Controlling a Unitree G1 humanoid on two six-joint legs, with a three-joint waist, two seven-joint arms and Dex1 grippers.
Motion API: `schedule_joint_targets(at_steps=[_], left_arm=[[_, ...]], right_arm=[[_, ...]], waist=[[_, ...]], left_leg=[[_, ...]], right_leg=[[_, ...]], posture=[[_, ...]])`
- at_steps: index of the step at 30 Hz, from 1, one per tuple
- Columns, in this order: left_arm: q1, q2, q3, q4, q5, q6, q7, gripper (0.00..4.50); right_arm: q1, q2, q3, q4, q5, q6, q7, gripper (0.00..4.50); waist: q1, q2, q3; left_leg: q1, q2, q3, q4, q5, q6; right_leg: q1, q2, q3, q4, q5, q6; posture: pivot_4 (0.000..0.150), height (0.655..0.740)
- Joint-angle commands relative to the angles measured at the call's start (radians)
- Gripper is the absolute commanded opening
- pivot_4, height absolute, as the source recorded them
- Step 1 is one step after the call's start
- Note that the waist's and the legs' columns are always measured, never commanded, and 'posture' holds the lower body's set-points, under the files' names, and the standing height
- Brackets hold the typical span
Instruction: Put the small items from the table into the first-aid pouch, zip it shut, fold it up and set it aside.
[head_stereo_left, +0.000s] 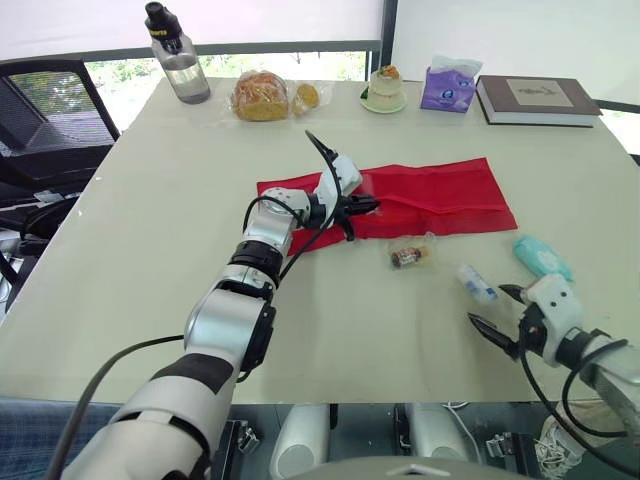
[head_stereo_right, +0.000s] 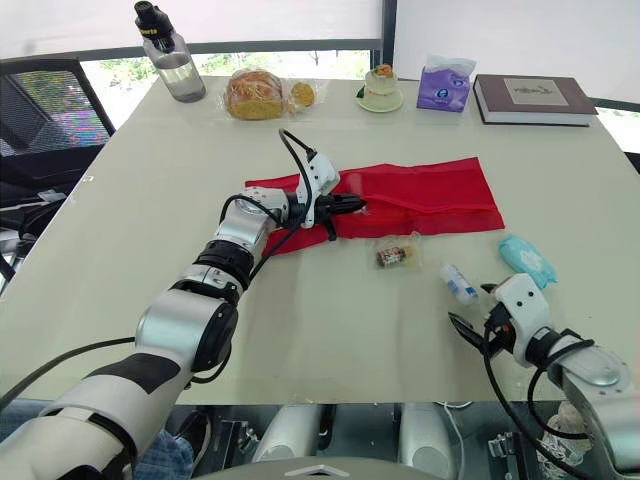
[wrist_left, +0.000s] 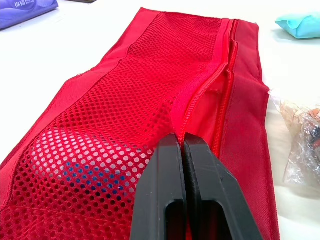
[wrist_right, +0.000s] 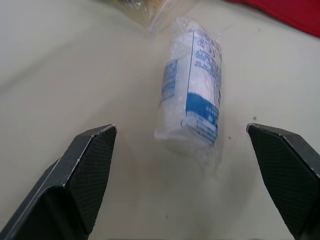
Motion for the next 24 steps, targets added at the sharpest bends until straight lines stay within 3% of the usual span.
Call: schedule_joint_targets(at_steps=[1, 3, 9, 17, 20, 24], left_arm=[[-0.013, 0.003, 0.004, -0.023, -0.003, -0.025, 0.001, 0.00], [-0.008, 0.004, 0.003, -0.025, -0.002, -0.024, 0.000, 0.00], [-0.001, 0.009, 0.003, -0.031, -0.001, -0.024, -0.001, 0.00], [0.015, 0.010, -0.009, -0.066, 0.007, -0.031, -0.011, 0.00], [0.017, 0.004, -0.004, -0.085, -0.002, -0.018, -0.008, 0.00], [0.028, -0.009, -0.010, -0.124, -0.006, -0.014, -0.009, 0.00]], right_arm=[[-0.021, 0.010, 0.004, -0.005, -0.009, -0.013, -0.011, 3.17], [-0.029, 0.000, 0.007, 0.007, -0.023, -0.014, -0.005, 1.90], [-0.082, 0.019, -0.031, -0.018, 0.036, 0.044, -0.015, 0.01], [-0.316, 0.019, 0.060, -0.052, 0.055, 0.227, -0.077, 0.01], [-0.415, -0.020, 0.151, -0.015, 0.011, 0.270, -0.062, 0.01], [-0.579, 0.032, 0.270, 0.084, -0.035, 0.341, -0.097, 0.01]], waist=[[0.000, 0.000, 0.000], [0.000, 0.000, 0.000], [-0.004, 0.000, 0.000], [-0.020, 0.000, 0.000], [-0.021, 0.000, 0.000], [-0.024, 0.000, 0.000]], left_leg=[[0.000, 0.000, 0.000, 0.000, 0.000, 0.000], [0.000, 0.000, 0.000, 0.000, 0.000, 0.000], [0.000, 0.000, 0.000, 0.000, 0.000, 0.000], [0.000, 0.000, -0.001, 0.000, 0.000, 0.000], [-0.001, 0.000, -0.002, 0.000, 0.000, 0.000], [-0.001, -0.001, -0.001, 0.000, 0.000, 0.000]], right_leg=[[0.000, 0.000, 0.000, 0.000, 0.000, 0.000], [0.000, 0.000, 0.000, 0.000, 0.000, 0.000], [0.000, 0.000, 0.000, 0.000, 0.000, -0.001], [0.000, 0.000, 0.000, 0.001, 0.001, -0.001], [0.000, 0.000, -0.001, 0.001, 0.001, -0.001], [-0.001, 0.000, 0.000, 0.001, 0.001, -0.001]], posture=[[0.150, 0.7332], [0.150, 0.7332], [0.150, 0.7332], [0.150, 0.7332], [0.150, 0.7332], [0.150, 0.7332]])
